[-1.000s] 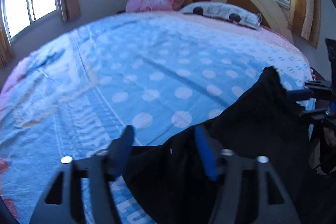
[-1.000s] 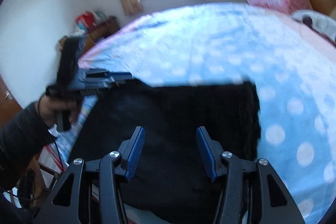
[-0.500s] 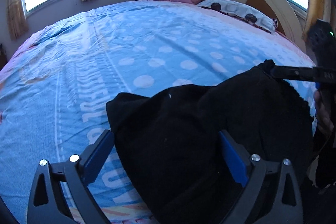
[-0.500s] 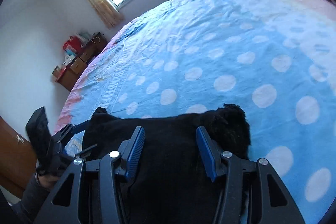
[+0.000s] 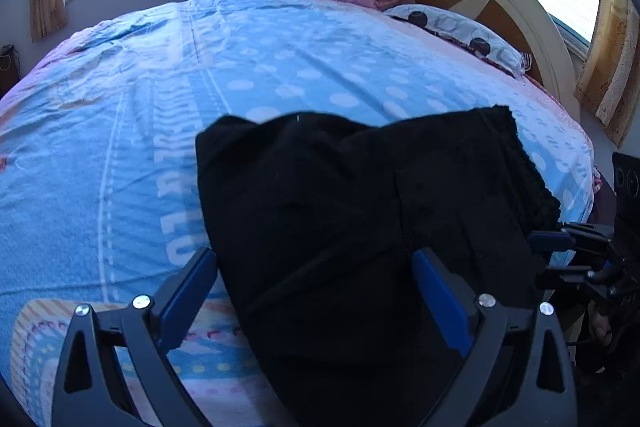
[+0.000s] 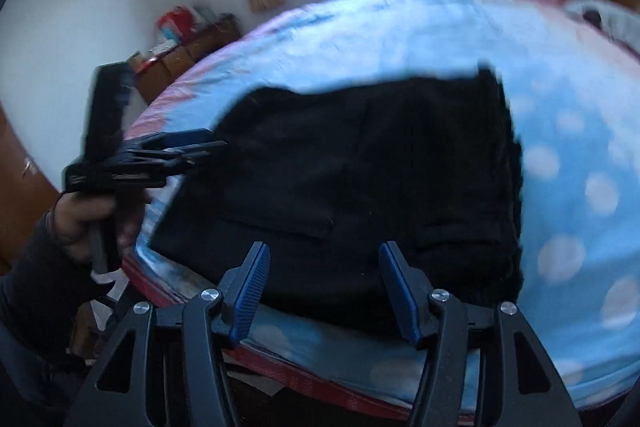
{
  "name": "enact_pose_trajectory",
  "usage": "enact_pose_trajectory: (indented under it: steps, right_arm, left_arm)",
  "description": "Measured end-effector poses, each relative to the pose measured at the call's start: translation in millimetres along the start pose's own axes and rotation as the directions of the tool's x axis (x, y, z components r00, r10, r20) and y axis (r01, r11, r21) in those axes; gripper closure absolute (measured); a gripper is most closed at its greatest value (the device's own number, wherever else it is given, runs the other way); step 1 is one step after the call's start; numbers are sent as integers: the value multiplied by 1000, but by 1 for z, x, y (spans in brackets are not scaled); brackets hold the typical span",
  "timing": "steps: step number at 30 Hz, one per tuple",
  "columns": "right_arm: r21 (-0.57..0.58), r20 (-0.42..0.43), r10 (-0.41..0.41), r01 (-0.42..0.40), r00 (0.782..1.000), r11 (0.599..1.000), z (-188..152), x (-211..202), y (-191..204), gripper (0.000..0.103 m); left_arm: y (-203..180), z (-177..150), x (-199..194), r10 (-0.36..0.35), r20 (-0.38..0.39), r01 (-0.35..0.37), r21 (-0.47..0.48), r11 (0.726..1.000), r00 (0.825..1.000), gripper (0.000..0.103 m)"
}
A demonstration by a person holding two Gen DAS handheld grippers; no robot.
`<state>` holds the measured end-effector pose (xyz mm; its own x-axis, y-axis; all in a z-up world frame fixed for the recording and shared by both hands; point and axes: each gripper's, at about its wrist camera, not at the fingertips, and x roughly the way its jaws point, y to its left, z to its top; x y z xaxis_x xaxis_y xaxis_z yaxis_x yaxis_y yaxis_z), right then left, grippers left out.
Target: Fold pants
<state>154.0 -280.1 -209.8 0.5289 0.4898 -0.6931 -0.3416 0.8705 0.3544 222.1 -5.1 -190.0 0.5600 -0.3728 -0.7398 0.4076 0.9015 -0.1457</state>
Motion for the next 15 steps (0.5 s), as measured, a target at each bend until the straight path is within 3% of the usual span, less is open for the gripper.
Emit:
enact_pose_trajectory:
  steps: [5,8,12,15]
  right_arm:
    - [-12,-13,-13,13,1000,1000,7,-6,6,44]
    - [-7,69,10,-10,998,1000,15,-38,7,44]
    - [54,149,-127,120,981,991,31,-62,-23,35]
    - [145,100,-183,167,978,975,42,-52,-58,35]
  left_arm:
    - [3,-9,-7,-22,9,22,-46,999,1000,3]
    - [7,-18,-18,-38,23,39,-71,997,999,3]
    - [16,-28,-14,-78,27,81,-132,988,997,2]
    - [11,-26,-12,-79,29,82,-130,988,996,1]
